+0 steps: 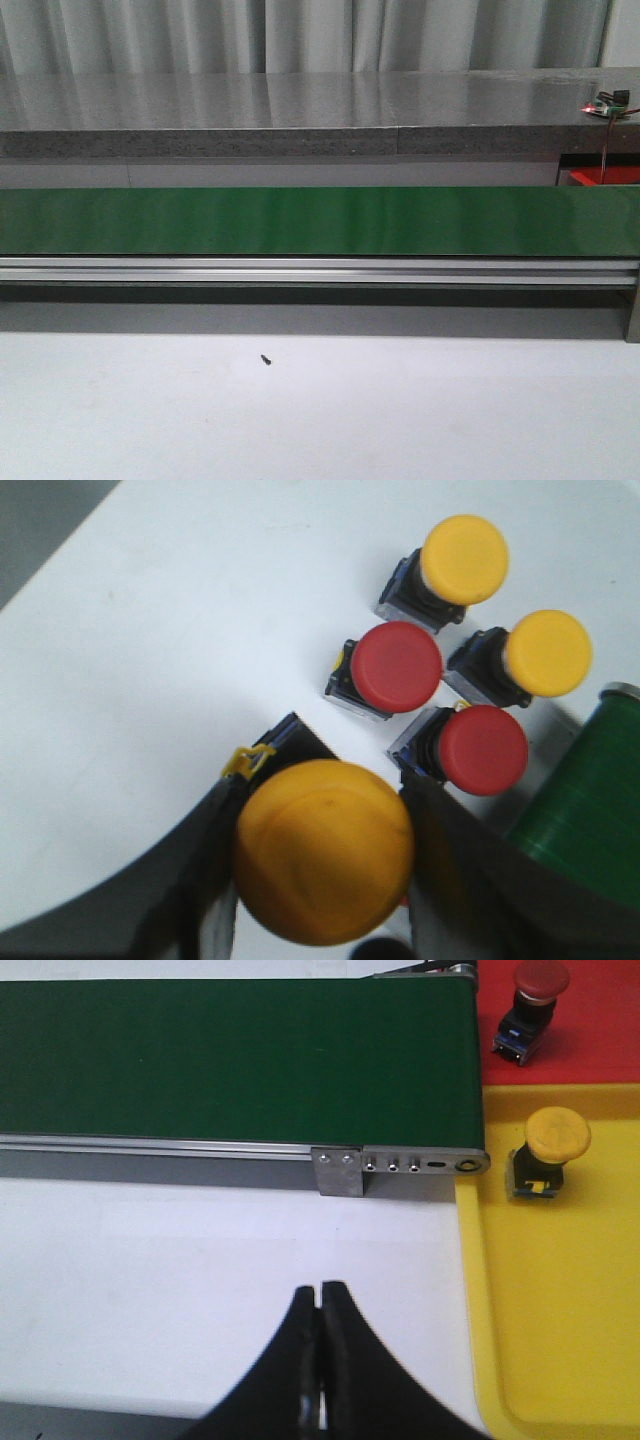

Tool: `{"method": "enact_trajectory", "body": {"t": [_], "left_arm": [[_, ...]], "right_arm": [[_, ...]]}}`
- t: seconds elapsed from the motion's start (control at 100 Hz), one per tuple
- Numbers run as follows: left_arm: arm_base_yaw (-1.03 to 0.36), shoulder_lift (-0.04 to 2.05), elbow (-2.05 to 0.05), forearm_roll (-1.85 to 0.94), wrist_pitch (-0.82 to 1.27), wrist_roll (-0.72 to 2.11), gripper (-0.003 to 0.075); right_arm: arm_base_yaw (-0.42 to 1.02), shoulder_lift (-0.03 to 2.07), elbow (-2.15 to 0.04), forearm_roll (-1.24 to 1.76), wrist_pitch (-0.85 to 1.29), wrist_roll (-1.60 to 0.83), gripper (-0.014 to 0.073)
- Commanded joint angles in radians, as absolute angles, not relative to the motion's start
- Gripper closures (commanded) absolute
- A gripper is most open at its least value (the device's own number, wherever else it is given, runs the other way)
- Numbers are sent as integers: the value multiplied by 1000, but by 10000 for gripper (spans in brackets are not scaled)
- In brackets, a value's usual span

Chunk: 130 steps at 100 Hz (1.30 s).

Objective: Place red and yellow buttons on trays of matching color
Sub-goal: 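Grasp a yellow push-button from the cluster with the left gripper, then set the yellow button on the near end of the belt, release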

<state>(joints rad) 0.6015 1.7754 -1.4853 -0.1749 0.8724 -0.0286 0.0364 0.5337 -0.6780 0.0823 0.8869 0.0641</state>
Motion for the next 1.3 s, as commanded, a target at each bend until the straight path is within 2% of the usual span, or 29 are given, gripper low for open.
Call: {"method": "enact_trajectory", "body": {"t": [0.0, 0.23, 0.64, 1.29], "left_arm": [[602, 1668, -1518, -206, 862, 0, 545], [537, 1561, -1518, -270, 918, 68, 545], [294, 1577, -1515, -181, 932, 70, 545], [232, 1749, -1508, -198, 934, 68, 538]], "right_arm": [[38, 536, -702, 81, 821, 57, 662], [38, 536, -702, 81, 821, 57, 662], [38, 536, -702, 81, 821, 57, 662], [38, 536, -702, 81, 821, 57, 662]]}}
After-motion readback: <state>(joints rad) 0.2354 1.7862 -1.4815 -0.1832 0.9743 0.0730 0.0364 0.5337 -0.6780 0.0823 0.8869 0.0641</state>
